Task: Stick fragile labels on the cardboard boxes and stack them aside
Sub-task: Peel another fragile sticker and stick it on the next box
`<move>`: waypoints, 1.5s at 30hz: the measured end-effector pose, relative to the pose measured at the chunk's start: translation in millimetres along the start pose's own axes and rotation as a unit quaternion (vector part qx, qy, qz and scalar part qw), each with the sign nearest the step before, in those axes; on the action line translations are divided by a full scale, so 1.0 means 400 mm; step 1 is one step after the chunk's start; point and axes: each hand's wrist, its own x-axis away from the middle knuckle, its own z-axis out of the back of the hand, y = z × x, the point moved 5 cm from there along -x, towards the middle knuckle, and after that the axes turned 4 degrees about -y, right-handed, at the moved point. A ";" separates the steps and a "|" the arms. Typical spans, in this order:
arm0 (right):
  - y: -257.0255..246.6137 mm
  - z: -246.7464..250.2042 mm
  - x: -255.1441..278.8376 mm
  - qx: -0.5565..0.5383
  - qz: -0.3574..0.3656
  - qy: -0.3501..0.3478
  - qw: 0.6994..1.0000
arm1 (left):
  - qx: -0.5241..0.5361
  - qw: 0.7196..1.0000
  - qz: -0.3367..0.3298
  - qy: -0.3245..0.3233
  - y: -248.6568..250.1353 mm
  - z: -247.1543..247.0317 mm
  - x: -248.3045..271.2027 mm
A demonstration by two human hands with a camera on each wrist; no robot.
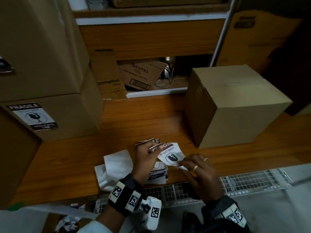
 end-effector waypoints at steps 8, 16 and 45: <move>0.050 0.023 0.023 0.091 0.039 -0.158 0.983 | -0.098 0.988 -0.107 0.055 0.038 -0.119 -0.048; 0.231 0.247 0.001 -0.229 -0.196 0.093 0.949 | -0.214 0.962 -0.164 -0.045 0.139 -0.261 -0.038; 0.523 0.380 -0.114 -0.308 -0.129 0.146 0.931 | -0.341 0.841 -0.403 0.121 0.293 -0.508 -0.108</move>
